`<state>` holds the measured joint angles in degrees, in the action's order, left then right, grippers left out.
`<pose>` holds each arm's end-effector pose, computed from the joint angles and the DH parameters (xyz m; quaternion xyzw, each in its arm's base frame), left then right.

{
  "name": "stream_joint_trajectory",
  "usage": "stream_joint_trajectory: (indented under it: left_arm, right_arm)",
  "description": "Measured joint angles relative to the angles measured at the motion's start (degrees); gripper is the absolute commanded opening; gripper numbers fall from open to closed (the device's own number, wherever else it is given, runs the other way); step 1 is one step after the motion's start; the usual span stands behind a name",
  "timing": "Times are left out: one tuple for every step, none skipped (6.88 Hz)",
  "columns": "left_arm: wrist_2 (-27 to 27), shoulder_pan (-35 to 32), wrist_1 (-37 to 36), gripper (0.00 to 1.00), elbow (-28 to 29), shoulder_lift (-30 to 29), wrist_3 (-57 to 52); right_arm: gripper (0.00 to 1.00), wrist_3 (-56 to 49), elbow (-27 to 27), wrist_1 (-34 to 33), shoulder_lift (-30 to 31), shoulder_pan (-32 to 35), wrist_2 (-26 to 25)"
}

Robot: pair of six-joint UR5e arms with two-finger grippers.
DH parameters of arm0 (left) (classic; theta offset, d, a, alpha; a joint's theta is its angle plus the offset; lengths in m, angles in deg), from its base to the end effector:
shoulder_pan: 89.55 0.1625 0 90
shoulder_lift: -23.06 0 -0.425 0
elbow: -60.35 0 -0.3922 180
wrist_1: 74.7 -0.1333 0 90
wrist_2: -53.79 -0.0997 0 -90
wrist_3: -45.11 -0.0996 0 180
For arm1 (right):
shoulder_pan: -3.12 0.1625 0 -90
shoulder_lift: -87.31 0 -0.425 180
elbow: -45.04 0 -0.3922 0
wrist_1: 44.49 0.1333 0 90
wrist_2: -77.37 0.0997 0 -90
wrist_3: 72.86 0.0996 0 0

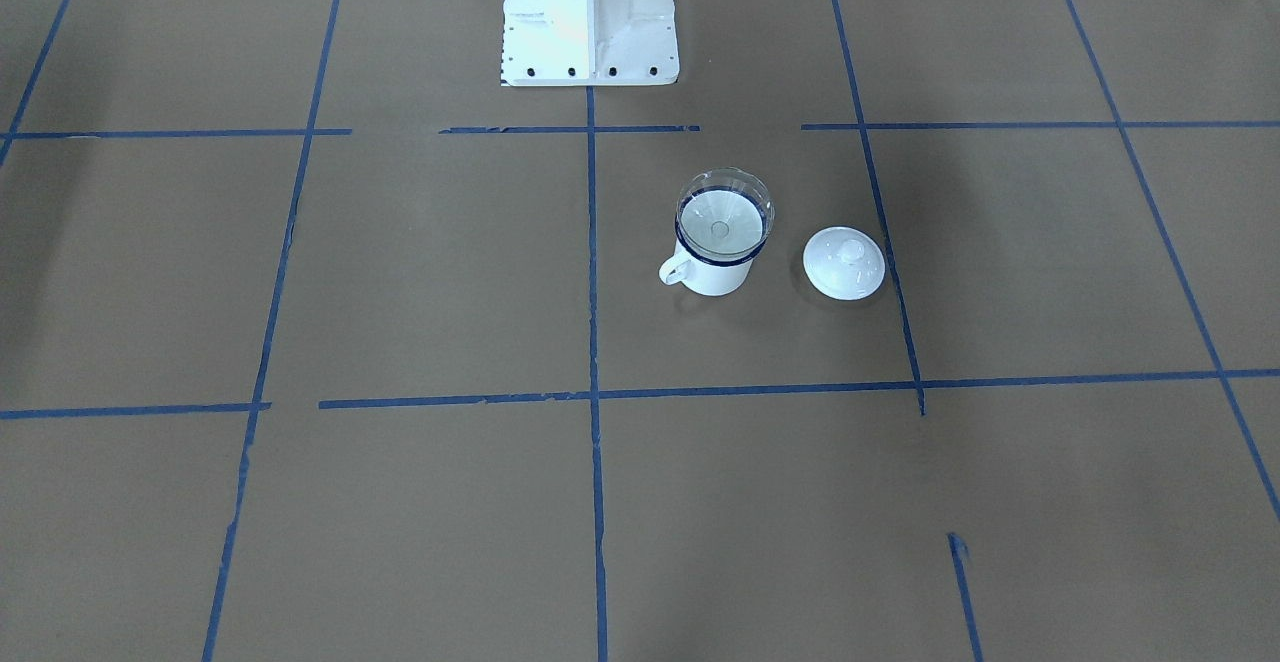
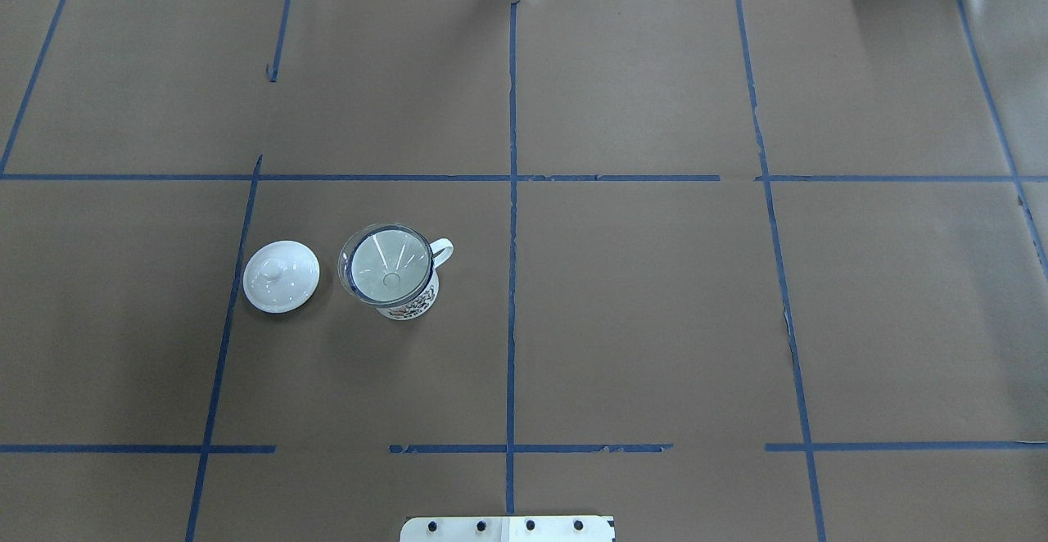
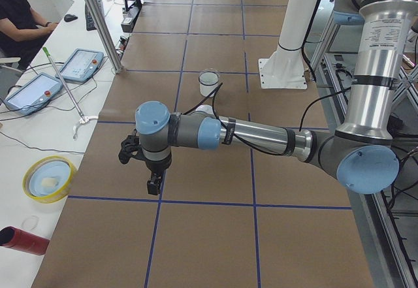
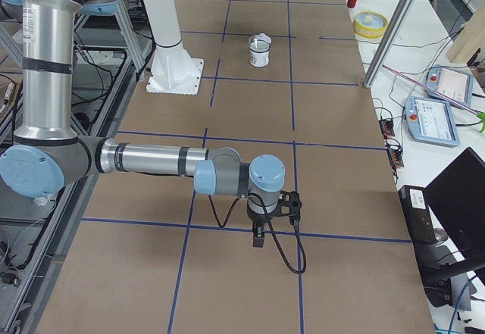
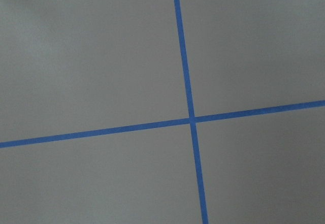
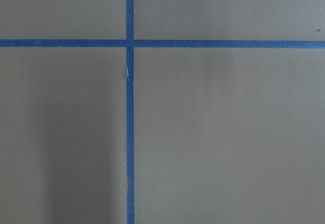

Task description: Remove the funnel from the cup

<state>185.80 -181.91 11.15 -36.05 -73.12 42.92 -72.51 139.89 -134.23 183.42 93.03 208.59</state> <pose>-0.0887 -0.5348 0.5582 0.0828 0.3545 0.0250 0.9311 0.0670 -0.4454 0.6704 -0.0095 -0.3520 0.0052 0.9360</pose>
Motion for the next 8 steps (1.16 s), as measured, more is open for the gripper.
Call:
stream_joint_trajectory:
  left_arm:
    - [0.21,1.55,-0.41,1.00,-3.94,-0.64,5.63]
    - [0.96,5.04,-0.93,1.00,-8.19,-0.99,11.38]
    - [2.18,9.68,-1.25,1.00,-12.18,-1.65,18.30]
    - [2.65,14.31,-1.30,1.00,-14.61,-3.15,24.50]
    - [2.13,19.59,-1.29,1.00,-15.82,-5.73,29.69]
    - [0.30,24.71,-1.34,1.00,-16.58,-8.72,32.80]
    - [-1.33,27.85,-1.41,1.00,-16.89,-11.04,34.28]
    - [-2.05,29.79,-1.48,1.00,-16.68,-12.90,35.18]
  right_arm:
    - [1.00,0.00,0.04,0.00,0.00,0.00,0.00]
    - [1.00,0.00,0.06,0.00,0.00,0.00,0.00]
    - [1.00,0.00,0.07,0.00,-0.02,0.00,0.00]
    - [1.00,0.00,0.06,0.00,-0.02,0.00,0.00]
    - [1.00,0.00,0.04,0.00,-0.01,0.00,0.00]
    - [1.00,0.00,0.05,0.00,-0.03,0.00,0.00]
    - [1.00,0.00,0.06,0.00,-0.04,0.00,0.00]
    - [1.00,0.00,0.06,0.00,-0.03,0.00,0.00]
